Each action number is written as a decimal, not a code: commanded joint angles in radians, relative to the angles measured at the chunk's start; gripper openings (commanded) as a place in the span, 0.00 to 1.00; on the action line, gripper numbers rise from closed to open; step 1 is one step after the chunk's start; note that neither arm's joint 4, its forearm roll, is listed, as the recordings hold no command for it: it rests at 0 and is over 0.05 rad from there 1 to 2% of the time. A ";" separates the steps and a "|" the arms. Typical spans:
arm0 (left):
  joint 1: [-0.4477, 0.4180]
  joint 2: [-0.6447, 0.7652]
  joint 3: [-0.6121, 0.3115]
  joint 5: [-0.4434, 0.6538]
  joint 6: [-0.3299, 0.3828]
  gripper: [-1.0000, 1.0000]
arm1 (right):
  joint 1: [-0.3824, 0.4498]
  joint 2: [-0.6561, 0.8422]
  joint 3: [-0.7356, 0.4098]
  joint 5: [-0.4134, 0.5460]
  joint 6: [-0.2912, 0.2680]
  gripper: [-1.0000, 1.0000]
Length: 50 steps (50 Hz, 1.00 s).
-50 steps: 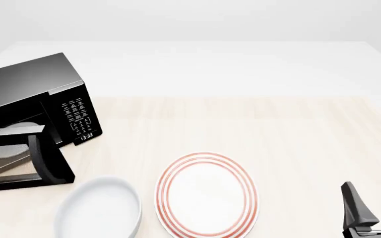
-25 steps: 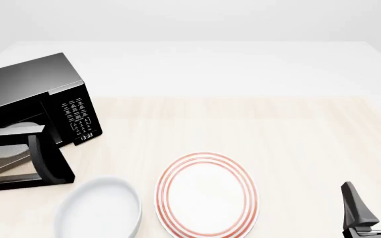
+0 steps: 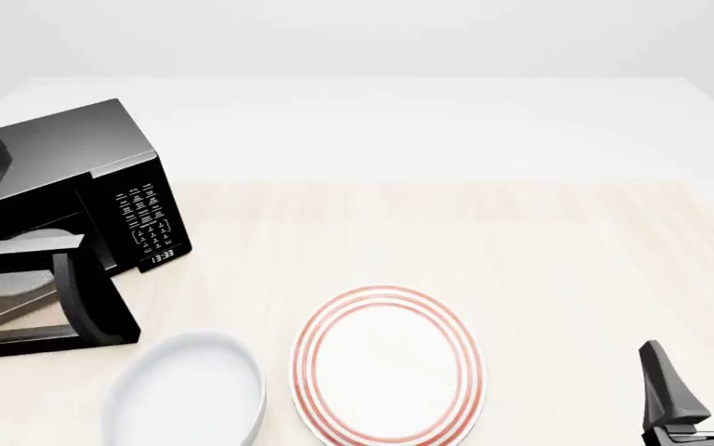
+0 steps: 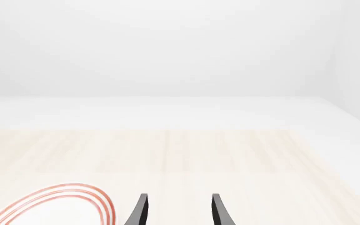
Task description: Open the microwave.
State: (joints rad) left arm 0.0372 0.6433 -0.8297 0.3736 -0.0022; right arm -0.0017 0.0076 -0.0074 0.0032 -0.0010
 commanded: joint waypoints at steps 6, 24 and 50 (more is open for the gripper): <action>-0.003 0.151 -0.139 0.156 0.063 1.00 | 0.000 0.000 0.000 0.000 0.000 1.00; -0.015 0.282 -0.248 0.256 0.123 1.00 | 0.000 0.000 0.000 0.000 0.000 1.00; 0.025 0.326 -0.204 0.204 0.050 1.00 | 0.000 0.000 0.000 0.000 0.000 1.00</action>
State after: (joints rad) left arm 0.0472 0.9489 -1.0347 0.5879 0.0662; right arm -0.0016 0.0076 -0.0074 0.0032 -0.0010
